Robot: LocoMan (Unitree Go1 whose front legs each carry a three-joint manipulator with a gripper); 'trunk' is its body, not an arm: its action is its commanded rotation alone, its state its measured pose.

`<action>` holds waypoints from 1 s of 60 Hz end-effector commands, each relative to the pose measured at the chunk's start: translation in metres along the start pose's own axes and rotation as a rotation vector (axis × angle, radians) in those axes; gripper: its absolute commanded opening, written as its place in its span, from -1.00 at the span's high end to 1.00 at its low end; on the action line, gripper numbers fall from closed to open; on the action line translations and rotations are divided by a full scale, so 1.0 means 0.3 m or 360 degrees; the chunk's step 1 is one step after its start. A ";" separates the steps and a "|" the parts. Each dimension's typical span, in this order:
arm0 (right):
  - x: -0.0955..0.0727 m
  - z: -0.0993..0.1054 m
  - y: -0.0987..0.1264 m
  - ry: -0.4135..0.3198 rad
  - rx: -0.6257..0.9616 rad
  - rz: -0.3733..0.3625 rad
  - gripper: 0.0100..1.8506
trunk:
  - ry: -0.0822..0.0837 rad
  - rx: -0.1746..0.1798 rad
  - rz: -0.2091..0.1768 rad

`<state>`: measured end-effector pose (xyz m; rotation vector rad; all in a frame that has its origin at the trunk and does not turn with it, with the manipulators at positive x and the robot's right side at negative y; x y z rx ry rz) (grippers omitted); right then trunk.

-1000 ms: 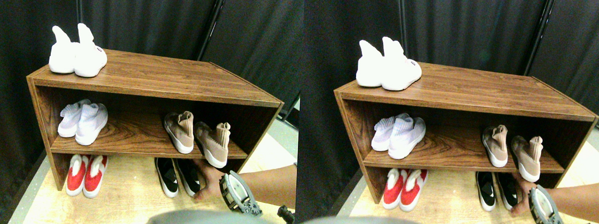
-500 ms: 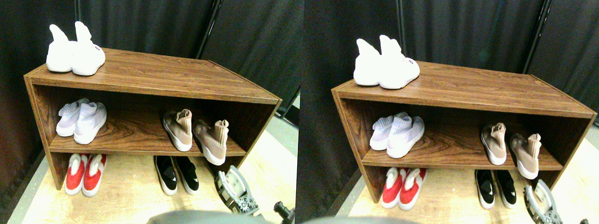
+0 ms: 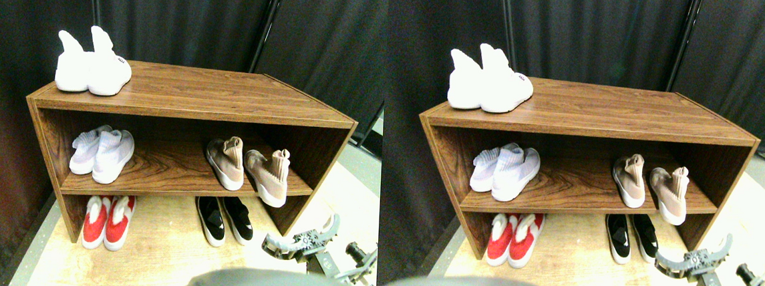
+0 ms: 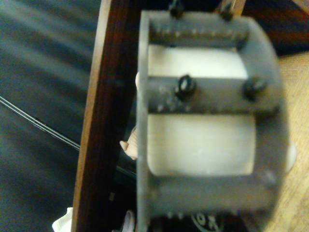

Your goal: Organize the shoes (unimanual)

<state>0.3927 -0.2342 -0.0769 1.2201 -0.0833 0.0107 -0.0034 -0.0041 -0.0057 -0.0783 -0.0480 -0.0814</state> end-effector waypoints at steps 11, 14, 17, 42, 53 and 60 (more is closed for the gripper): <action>0.080 0.003 -0.006 0.0035 0.0045 -0.0064 -0.51 | 0.0032 -0.0035 0.0008; 0.105 -0.001 -0.022 0.0043 0.0041 -0.0090 -0.46 | 0.0039 -0.0037 0.0011; 0.117 -0.003 -0.029 0.0046 0.0057 -0.0113 -0.42 | 0.0042 -0.0040 0.0014; 0.229 -0.022 -0.126 0.0013 0.0210 -0.0266 -0.34 | 0.0057 -0.0044 0.0032; 0.244 -0.025 -0.131 -0.0011 0.0188 -0.0286 -0.34 | 0.0057 -0.0042 0.0032; 0.256 -0.024 -0.129 0.0001 0.0184 -0.0289 -0.38 | 0.0056 -0.0043 0.0034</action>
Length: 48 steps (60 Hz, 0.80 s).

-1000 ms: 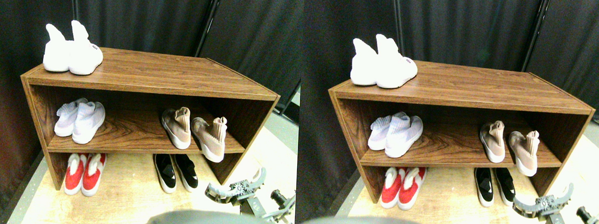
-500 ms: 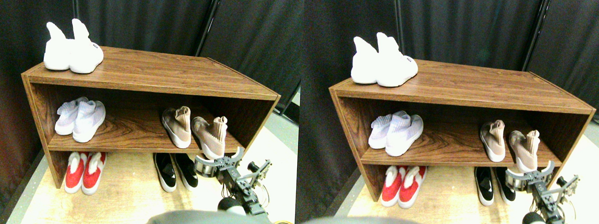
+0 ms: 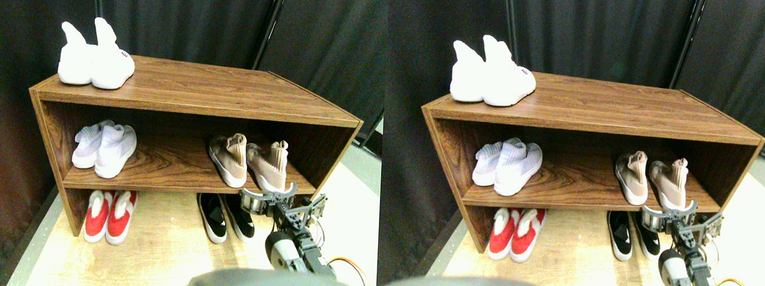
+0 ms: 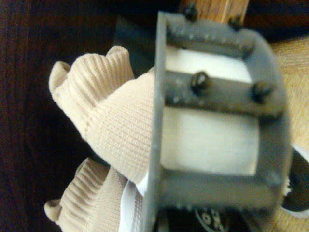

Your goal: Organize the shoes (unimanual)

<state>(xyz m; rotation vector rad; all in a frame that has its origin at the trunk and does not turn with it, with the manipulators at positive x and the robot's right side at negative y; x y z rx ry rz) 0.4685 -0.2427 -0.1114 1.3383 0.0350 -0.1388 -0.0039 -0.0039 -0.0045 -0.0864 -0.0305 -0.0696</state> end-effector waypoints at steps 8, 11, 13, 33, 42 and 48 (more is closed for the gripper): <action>0.027 0.001 0.008 0.0012 -0.0025 -0.0002 -0.40 | 0.0030 -0.0029 0.0014; 0.030 -0.001 0.009 0.0002 -0.0023 -0.0014 -0.38 | 0.0031 -0.0030 0.0019; 0.032 -0.003 0.009 0.0003 -0.0025 -0.0016 -0.37 | 0.0031 -0.0030 0.0019; 0.008 0.000 0.013 0.0063 -0.0061 -0.0025 -0.43 | 0.0023 -0.0032 0.0019; -0.030 0.019 0.019 0.0066 -0.0017 -0.0001 -0.39 | 0.0019 -0.0029 0.0015; -0.064 0.032 0.026 0.0100 -0.0031 0.0034 -0.42 | 0.0017 -0.0026 0.0011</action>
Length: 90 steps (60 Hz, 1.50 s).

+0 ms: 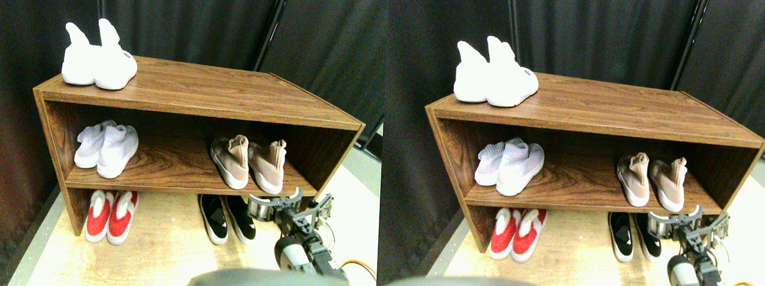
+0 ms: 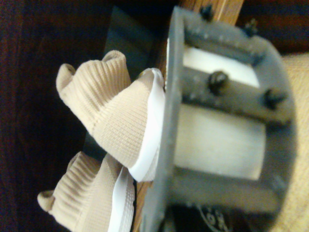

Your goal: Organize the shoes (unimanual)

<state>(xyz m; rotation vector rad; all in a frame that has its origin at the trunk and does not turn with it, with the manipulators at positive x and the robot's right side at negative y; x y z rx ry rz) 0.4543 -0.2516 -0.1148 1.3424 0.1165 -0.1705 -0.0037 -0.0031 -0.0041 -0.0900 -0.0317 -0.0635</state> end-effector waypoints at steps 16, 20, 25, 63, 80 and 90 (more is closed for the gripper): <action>-0.145 0.058 0.081 -0.0004 -0.0144 0.0254 -0.31 | 0.0000 -0.0017 -0.0007; -0.176 0.087 0.099 -0.0046 -0.0211 0.0290 -0.10 | -0.0005 -0.0016 -0.0007; -0.200 0.113 0.119 -0.0120 -0.0197 0.0333 0.30 | -0.0005 -0.0016 -0.0007; -0.022 0.302 0.178 -0.0323 -0.0220 0.0455 0.94 | -0.0005 -0.0017 -0.0004; 0.056 0.261 0.128 -0.0391 -0.0168 0.0329 0.94 | -0.0005 -0.0017 -0.0004; 0.096 0.250 0.098 -0.0443 -0.0149 0.0292 0.94 | -0.0005 -0.0017 -0.0004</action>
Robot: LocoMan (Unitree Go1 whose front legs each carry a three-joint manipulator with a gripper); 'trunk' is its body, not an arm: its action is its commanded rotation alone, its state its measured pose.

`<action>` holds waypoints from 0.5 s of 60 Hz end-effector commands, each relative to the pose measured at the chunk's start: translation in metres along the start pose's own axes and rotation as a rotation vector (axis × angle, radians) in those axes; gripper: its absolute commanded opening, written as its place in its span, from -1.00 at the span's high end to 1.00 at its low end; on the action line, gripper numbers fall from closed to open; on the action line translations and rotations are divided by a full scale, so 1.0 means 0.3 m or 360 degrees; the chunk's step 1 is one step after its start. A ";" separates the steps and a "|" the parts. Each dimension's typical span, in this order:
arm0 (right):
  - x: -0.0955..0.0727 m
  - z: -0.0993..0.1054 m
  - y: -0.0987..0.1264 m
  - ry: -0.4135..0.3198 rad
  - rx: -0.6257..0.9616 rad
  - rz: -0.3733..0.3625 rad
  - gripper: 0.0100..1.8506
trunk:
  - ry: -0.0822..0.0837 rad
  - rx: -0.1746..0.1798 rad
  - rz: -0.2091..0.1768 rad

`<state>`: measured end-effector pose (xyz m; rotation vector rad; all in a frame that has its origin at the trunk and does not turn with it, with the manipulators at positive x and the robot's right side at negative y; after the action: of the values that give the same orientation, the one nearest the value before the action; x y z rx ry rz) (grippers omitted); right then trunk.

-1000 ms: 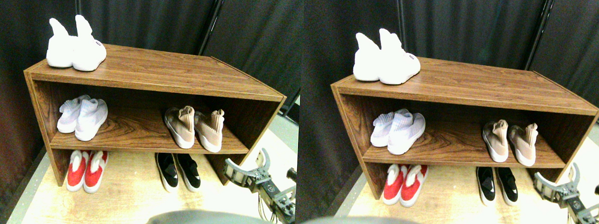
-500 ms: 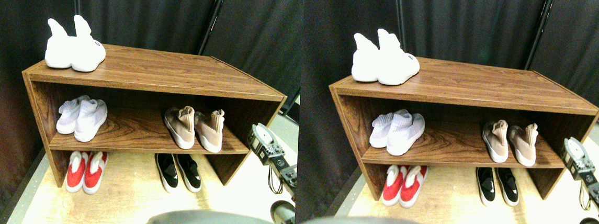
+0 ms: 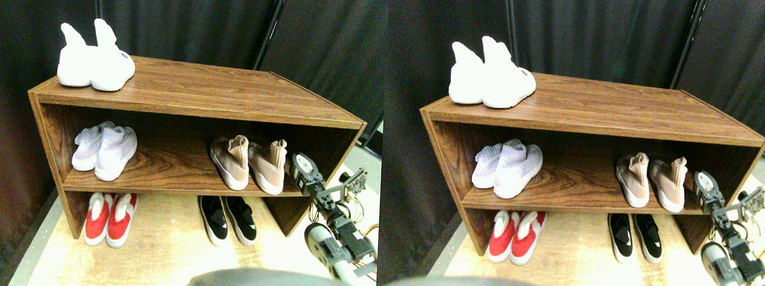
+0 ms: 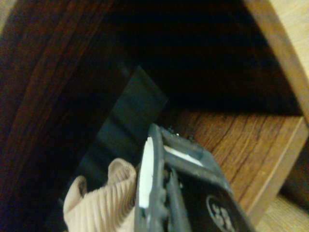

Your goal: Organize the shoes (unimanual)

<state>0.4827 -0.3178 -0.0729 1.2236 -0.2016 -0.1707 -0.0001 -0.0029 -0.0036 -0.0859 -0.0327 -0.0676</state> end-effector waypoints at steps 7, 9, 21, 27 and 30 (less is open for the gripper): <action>0.037 -0.011 -0.023 -0.0054 -0.0031 -0.0015 0.94 | -0.0016 -0.0057 0.0059; 0.045 -0.015 -0.025 -0.0062 -0.0029 -0.0033 0.94 | -0.0016 -0.0057 0.0059; 0.071 -0.045 -0.024 -0.0018 -0.0007 -0.0072 0.94 | -0.0011 -0.0071 0.0077; 0.065 -0.073 -0.019 0.0019 -0.0007 -0.0068 0.94 | -0.0009 -0.0080 0.0086; 0.057 -0.083 -0.014 0.0034 -0.0018 -0.0073 0.94 | -0.0009 -0.0088 0.0091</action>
<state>0.5058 -0.3059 -0.0875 1.2158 -0.1506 -0.2366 -0.0015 -0.0001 -0.0014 -0.1313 -0.0453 -0.0231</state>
